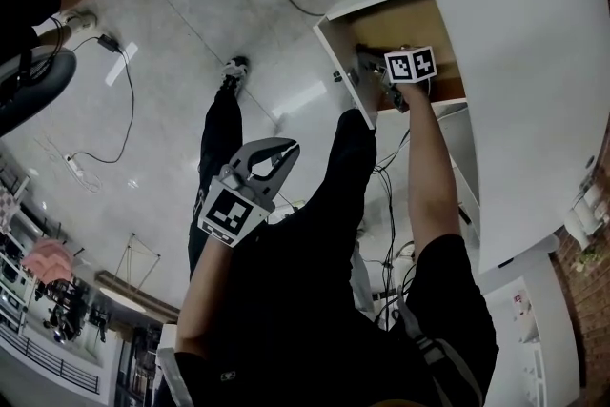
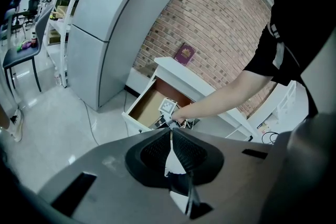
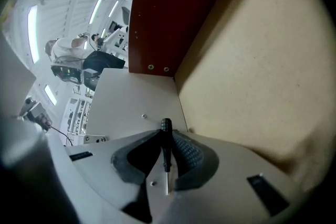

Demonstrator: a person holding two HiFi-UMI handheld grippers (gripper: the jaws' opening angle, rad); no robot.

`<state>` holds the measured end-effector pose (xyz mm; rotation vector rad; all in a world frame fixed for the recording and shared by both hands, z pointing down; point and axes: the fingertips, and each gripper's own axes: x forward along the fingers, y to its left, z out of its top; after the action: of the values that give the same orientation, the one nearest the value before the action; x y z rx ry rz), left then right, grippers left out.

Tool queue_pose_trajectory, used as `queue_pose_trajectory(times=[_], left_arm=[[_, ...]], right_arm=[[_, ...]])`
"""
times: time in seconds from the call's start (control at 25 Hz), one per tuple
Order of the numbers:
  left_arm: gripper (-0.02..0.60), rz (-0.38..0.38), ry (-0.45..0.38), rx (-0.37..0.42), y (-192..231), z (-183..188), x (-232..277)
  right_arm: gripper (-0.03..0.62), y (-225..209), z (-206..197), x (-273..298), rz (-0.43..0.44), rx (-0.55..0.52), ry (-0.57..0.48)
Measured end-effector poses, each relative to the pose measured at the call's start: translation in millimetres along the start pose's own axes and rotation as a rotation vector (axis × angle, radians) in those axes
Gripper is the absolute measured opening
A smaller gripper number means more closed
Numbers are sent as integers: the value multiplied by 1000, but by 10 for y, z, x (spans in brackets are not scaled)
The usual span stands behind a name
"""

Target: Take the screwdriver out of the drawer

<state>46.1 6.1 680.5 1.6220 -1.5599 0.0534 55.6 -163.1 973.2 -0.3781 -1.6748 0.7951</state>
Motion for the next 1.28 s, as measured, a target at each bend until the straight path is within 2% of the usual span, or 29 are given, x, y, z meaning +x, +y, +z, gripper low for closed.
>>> queue_pose_trajectory(times=[0.16,0.32,0.52,0.72,0.96,1.28], left_arm=[[23,-13,-11,9,16,152,-52],[21,-33,-10,7,55,273,-114],[21,-72,3,60,7,367,-154],[21,-113,9,106,-98,555,-212],[21,-156,-27,172,-454,873,-279],[23,-240,-26,261,-841,1136,-488]], right_arm=[[120,151,-19,-63,-28,-36,-33],[120,299,-21,-232,-96,-59,-105],[120,564,-79,-456,-121,-61,-167],[121,968,-57,-786,-127,-55,-272],[121,1519,-204,-1386,-94,-16,-422],[121,2273,-374,-2123,-168,-64,-532]])
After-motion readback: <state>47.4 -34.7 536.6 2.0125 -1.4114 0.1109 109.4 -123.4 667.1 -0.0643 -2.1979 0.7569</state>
